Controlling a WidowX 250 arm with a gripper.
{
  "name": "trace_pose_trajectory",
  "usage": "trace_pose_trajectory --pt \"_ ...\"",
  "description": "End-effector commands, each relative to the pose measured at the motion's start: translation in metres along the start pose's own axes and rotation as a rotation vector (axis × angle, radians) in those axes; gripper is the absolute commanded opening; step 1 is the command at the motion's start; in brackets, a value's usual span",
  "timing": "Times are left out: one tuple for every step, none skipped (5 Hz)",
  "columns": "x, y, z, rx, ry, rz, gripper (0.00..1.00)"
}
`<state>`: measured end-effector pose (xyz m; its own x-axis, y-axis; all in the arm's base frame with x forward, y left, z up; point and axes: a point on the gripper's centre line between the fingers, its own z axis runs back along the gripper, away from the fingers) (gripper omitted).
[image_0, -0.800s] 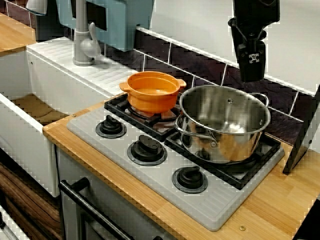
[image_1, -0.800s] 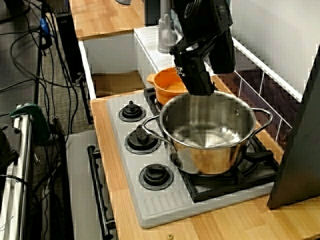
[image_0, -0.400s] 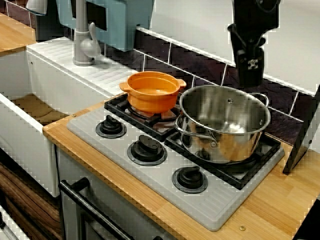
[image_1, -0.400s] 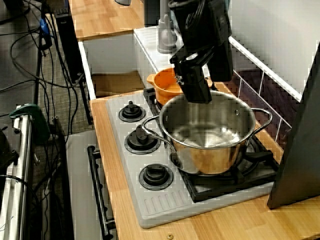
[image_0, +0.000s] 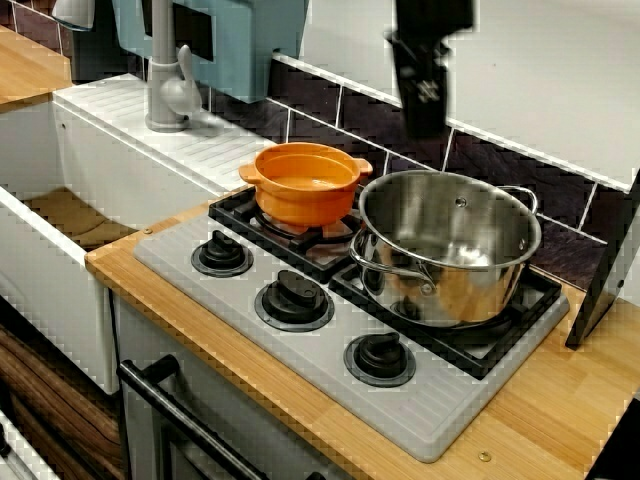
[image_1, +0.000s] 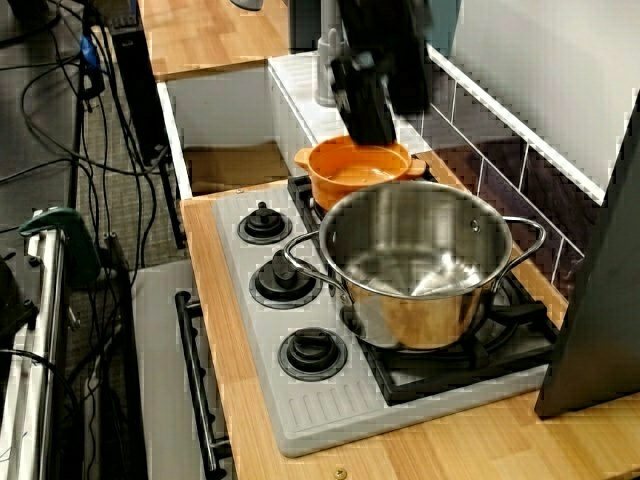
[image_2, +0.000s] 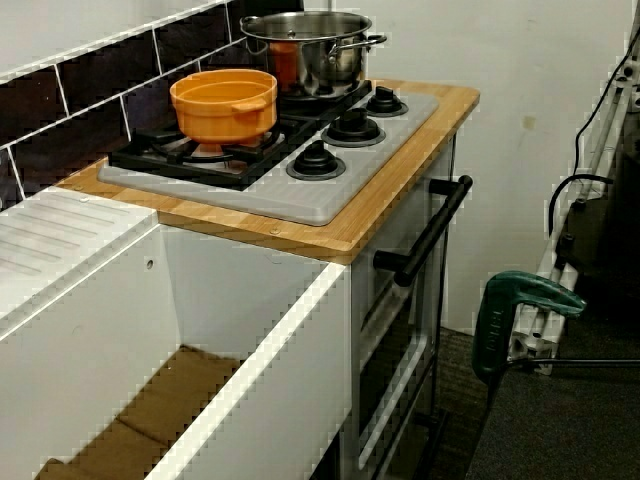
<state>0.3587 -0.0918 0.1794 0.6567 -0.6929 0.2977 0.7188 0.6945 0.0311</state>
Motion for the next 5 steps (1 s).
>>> trace_pose_trajectory --pt "-0.051 0.022 0.038 0.049 -0.088 -0.043 1.0" --pt "-0.066 0.023 0.026 0.022 -0.081 -0.136 1.0" --pt "-0.074 0.023 0.011 0.049 -0.064 -0.176 1.0" --pt "-0.08 0.027 -0.011 0.072 -0.052 -0.211 1.0" --pt "-0.083 0.039 -0.031 0.105 -0.027 -0.198 1.0"
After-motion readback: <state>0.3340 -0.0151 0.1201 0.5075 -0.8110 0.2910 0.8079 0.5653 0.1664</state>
